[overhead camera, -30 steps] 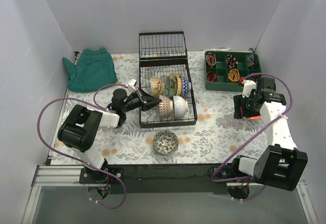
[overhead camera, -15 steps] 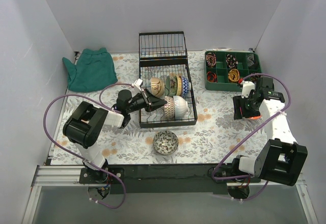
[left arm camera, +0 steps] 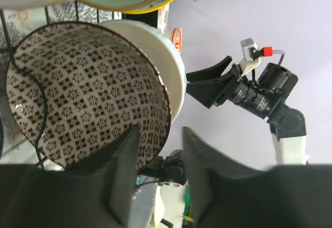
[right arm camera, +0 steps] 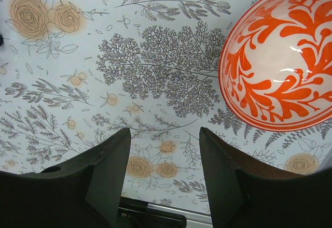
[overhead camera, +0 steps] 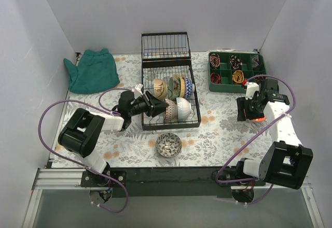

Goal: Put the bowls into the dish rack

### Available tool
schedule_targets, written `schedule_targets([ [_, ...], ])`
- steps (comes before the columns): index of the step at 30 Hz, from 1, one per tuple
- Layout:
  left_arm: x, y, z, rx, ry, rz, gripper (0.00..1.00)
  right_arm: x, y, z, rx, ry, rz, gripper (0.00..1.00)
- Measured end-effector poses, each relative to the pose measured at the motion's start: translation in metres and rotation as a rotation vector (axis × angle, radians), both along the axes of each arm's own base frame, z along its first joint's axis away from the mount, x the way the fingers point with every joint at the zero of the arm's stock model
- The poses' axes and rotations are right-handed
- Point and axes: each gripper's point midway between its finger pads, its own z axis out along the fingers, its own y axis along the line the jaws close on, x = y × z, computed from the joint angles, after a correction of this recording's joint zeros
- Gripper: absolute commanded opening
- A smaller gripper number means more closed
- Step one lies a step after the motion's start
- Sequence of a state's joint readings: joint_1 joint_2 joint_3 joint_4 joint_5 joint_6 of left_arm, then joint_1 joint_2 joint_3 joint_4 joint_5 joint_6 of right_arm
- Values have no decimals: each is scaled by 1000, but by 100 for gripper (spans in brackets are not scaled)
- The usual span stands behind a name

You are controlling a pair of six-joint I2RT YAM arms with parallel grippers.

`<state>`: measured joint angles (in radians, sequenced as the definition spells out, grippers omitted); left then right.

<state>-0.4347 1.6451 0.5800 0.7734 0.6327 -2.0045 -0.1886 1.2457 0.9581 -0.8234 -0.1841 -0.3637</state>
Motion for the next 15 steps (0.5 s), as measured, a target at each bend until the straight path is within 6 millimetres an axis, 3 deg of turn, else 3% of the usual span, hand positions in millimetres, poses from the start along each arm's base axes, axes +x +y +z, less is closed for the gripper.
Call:
schedule_targets([
  [8, -1, 17, 3, 79, -5, 16, 62, 2, 1, 0, 3, -11, 10, 64],
  [15, -8, 54, 17, 239, -91, -3, 64, 2, 2, 1, 9, -20, 21, 64],
])
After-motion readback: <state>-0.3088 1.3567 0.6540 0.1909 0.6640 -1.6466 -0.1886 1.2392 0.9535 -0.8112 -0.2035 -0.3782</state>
